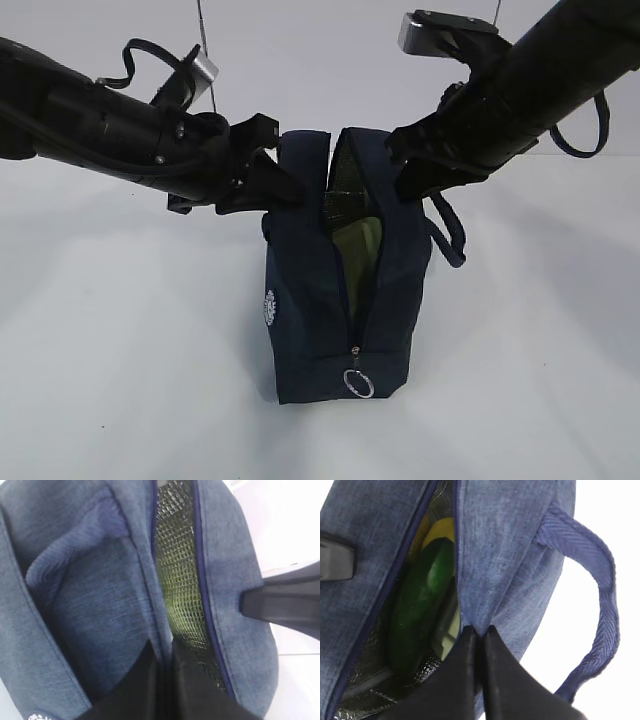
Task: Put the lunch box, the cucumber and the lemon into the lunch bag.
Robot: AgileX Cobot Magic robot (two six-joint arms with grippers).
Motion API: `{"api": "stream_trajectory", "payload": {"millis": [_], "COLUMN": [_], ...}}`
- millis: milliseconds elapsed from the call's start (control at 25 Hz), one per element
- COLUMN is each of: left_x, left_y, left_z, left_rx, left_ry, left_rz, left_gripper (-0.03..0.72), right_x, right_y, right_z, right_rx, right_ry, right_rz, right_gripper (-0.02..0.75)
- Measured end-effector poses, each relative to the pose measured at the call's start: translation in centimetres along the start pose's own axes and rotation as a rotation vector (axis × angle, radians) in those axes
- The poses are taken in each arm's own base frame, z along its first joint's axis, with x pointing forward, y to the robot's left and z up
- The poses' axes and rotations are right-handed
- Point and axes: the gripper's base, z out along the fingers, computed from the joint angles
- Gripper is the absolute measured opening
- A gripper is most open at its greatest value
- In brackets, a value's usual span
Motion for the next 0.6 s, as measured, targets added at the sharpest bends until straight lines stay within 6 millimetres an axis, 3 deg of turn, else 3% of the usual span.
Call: {"api": "stream_trajectory", "payload": {"millis": [600], "left_x": [-0.28], "left_y": [0.21], "left_z": [0.02], "left_rx": [-0.026], "left_ry": [-0.033], "left_rz": [-0.005], "left_gripper": [0.006], "right_x": [-0.21], "right_y": [-0.16], "right_z": [0.5], "right_rx": [0.0], "right_ry": [-0.019], "right_rz": [-0.009], "right_gripper": [0.031]}}
